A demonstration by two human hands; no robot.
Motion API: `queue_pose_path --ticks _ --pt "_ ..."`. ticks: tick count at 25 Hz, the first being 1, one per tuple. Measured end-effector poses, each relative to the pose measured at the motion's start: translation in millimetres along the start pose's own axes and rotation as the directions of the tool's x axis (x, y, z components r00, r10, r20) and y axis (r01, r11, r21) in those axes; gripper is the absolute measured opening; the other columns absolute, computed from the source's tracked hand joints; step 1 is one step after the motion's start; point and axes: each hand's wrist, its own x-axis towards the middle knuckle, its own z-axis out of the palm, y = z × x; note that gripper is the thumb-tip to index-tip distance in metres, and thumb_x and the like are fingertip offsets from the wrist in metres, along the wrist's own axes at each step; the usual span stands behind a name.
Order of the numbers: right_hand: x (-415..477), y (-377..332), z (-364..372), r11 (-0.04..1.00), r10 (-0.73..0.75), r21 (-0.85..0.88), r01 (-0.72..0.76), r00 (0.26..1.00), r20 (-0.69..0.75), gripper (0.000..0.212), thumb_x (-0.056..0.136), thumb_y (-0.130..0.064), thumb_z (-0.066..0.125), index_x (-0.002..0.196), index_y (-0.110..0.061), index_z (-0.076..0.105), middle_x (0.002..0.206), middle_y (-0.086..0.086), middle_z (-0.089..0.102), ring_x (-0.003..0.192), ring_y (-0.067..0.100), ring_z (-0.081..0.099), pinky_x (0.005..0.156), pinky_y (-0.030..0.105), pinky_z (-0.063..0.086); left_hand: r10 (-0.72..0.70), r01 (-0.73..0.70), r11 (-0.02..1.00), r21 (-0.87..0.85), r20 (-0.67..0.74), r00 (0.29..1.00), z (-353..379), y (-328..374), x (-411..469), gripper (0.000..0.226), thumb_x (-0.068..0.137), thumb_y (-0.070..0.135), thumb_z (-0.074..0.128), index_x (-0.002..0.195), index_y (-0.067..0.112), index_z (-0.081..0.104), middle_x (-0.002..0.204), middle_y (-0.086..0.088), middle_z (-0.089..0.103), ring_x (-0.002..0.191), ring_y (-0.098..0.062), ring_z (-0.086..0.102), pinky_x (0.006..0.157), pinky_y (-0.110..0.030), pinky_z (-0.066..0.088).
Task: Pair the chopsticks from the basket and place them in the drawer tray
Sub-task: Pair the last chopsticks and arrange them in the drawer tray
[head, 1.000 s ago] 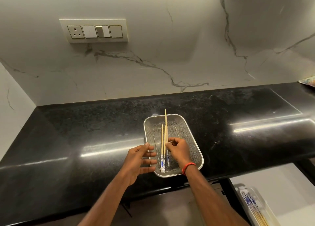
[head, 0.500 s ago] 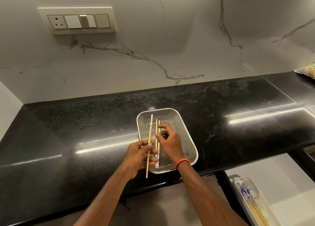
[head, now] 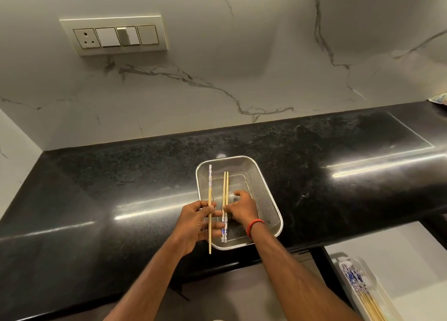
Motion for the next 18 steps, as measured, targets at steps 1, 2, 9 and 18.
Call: queue_pose_path --ticks 1,2,9,18 --pt "-1 -1 -2 0.999 0.009 0.044 -0.008 1.000 -0.001 0.057 0.078 -0.003 0.077 0.130 -0.013 0.055 0.079 -0.004 0.065 0.072 0.011 0.067 0.067 0.028 0.057 -0.003 0.003 1.000 -0.002 0.002 1.000 1 0 0 0.016 0.100 0.011 0.060 0.113 0.003 0.065 0.095 -0.017 0.078 0.072 -0.032 0.076 0.052 -0.035 0.061" --pt "-3 -1 -4 0.996 -0.004 0.084 0.004 1.000 -0.004 0.051 0.079 -0.003 0.076 0.126 -0.011 0.059 0.078 -0.003 0.067 0.068 0.010 0.066 0.063 0.024 0.055 -0.008 0.008 1.000 -0.004 0.005 1.000 2 0 1 0.016 0.100 0.011 0.059 0.113 0.003 0.065 0.095 -0.017 0.078 0.071 -0.032 0.076 0.052 -0.035 0.061" --pt "-26 -21 -21 0.906 -0.316 0.260 0.335 0.942 -0.112 0.017 0.084 -0.017 0.076 0.097 -0.029 0.077 0.082 -0.005 0.073 0.070 0.006 0.067 0.058 0.017 0.053 -0.030 0.031 0.999 -0.021 0.071 0.997 7 0 5 0.020 0.105 0.015 0.050 0.119 0.004 0.058 0.105 -0.024 0.075 0.074 -0.037 0.075 0.054 -0.039 0.061" --pt "-49 -20 -8 0.649 -0.733 -0.346 0.677 0.679 -0.046 0.032 0.095 -0.014 0.056 0.122 -0.024 0.069 0.102 -0.003 0.074 0.092 0.014 0.062 0.075 0.033 0.055 -0.011 0.010 1.000 0.009 0.117 0.993 4 -2 1 0.025 0.108 0.022 0.042 0.119 0.008 0.060 0.101 -0.019 0.077 0.079 -0.039 0.075 0.057 -0.042 0.062"
